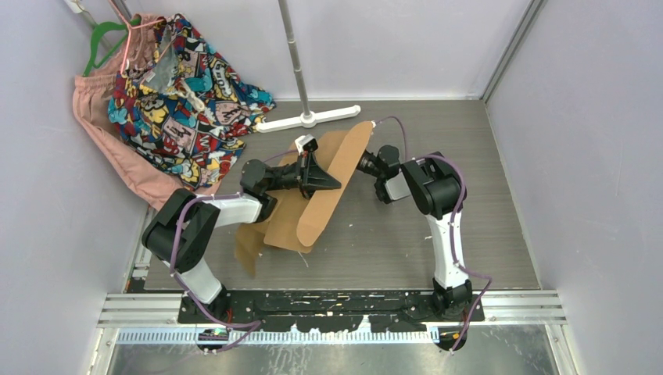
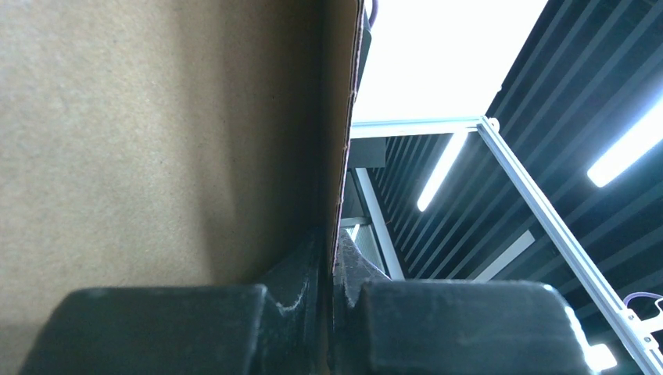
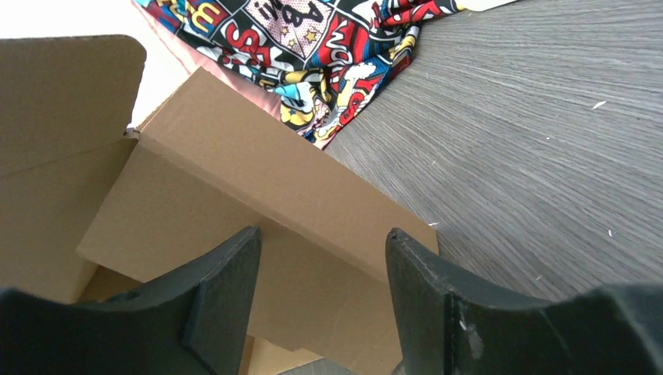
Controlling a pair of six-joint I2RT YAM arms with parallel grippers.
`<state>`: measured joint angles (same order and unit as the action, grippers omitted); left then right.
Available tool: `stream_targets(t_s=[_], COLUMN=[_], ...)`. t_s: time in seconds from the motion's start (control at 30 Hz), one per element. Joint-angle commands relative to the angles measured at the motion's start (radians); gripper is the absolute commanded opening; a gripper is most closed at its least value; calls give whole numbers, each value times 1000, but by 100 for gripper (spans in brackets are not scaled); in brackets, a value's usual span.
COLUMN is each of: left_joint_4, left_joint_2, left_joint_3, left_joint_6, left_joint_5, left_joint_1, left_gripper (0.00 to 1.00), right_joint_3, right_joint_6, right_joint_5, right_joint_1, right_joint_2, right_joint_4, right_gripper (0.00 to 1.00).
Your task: Fold the paper box
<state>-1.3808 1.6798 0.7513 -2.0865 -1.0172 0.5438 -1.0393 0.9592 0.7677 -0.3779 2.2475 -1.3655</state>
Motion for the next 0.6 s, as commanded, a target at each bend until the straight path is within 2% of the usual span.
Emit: stream_targets(t_s=[0.0, 0.43, 0.57], left_joint_4=[-50, -50, -50], left_joint_2=[-5, 1, 7], left_joint_3=[22, 26, 32], left_joint_6=[-30, -42, -48], left_joint_5=[-16, -31, -34], left_joint_1=[4, 4, 5], left_gripper=[7, 7, 7], right_joint_3=[-11, -72, -115], right_joint_6=[-75, -151, -154], right_joint_5=[-1, -12, -7], right_joint_1=[-26, -61, -64], right_joint_2=[-45, 5, 39], right_joint_4=[-69, -69, -69], right_gripper=[66, 78, 79])
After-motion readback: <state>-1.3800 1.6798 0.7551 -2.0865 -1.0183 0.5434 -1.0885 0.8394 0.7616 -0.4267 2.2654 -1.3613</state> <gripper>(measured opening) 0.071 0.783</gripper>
